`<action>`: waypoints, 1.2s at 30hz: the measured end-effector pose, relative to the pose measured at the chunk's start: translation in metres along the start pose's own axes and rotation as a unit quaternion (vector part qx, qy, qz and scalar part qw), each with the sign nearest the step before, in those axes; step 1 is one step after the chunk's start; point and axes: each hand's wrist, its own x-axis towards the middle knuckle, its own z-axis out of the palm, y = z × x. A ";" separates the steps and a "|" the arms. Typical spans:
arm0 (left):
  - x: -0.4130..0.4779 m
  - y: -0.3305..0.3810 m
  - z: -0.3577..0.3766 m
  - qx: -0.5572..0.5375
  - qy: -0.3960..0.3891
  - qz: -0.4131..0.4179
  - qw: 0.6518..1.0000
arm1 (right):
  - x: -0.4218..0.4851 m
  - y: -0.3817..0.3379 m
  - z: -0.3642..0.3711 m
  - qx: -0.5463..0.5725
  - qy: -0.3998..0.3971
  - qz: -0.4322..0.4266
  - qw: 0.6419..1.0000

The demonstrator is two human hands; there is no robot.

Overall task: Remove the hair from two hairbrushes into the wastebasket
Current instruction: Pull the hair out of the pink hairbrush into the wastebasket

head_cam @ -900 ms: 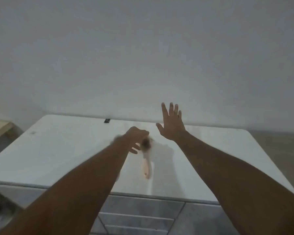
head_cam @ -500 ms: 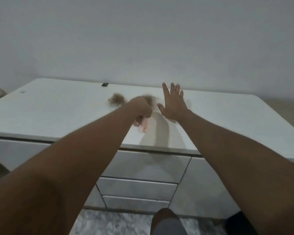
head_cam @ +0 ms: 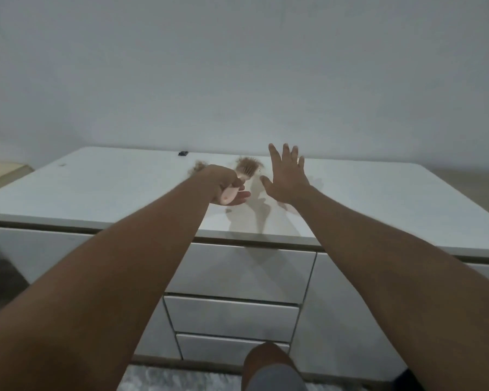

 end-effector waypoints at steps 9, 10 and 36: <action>-0.035 -0.004 -0.073 -0.186 0.073 0.108 0.974 | 0.025 -0.064 -0.009 0.042 0.017 -0.052 0.998; -0.042 -0.009 -0.084 -0.201 0.079 0.113 0.970 | 0.027 -0.077 -0.010 0.049 0.021 -0.064 0.997; -0.210 -0.302 -0.300 -0.464 0.343 0.112 0.809 | -0.145 -0.449 0.103 0.227 -0.171 -0.451 0.846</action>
